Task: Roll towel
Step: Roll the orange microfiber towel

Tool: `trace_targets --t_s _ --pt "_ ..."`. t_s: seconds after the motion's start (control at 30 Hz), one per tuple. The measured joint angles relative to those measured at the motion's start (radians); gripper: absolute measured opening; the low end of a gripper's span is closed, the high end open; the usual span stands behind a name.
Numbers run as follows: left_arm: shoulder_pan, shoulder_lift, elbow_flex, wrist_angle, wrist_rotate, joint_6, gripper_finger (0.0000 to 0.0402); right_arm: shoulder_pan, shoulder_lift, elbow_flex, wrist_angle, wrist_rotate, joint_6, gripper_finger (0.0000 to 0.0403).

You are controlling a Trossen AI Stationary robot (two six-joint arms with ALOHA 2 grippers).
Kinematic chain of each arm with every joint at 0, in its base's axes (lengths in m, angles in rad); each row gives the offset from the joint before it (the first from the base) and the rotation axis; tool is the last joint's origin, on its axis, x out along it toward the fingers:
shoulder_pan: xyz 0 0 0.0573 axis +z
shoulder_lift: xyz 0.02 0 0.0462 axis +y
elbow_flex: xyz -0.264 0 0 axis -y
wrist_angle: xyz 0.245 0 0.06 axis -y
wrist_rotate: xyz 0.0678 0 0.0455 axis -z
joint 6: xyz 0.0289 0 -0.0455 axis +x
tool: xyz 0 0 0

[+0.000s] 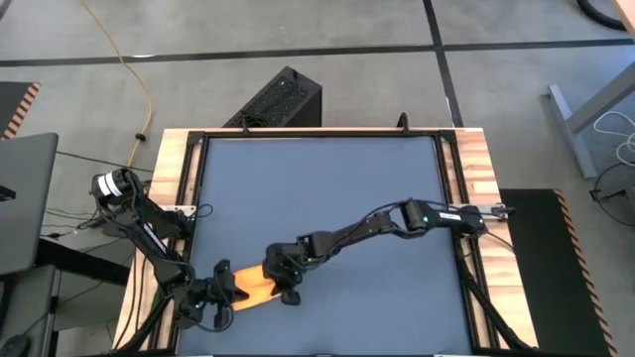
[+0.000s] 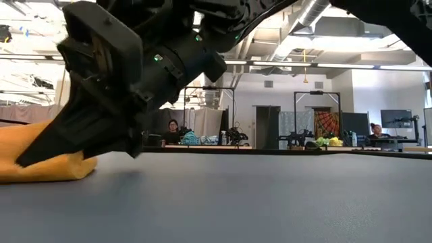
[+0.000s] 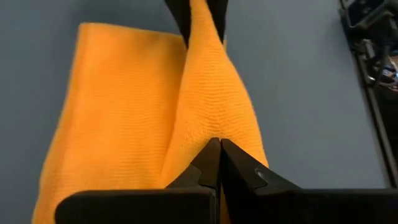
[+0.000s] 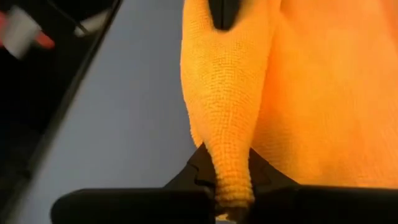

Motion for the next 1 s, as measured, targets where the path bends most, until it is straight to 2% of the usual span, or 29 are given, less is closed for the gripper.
trace_targets --t_s 0.2,0.57,0.7,1.0 --pt "0.022 0.0 -0.005 -0.024 0.001 -0.018 0.0 -0.022 0.0 0.0 -0.034 -0.046 0.2 0.0043" --pt "0.09 -0.002 -0.044 -0.033 0.072 -0.068 0.0 -0.026 0.003 0.002 -0.076 0.002 0.279 0.0061" --pt "0.103 -0.002 -0.044 -0.039 0.096 -0.066 0.0 -0.03 0.003 0.001 -0.066 0.005 0.319 0.0092" --pt "0.107 -0.002 -0.044 -0.057 0.105 -0.078 0.0 -0.085 -0.02 -0.001 -0.139 -0.111 0.329 0.0193"
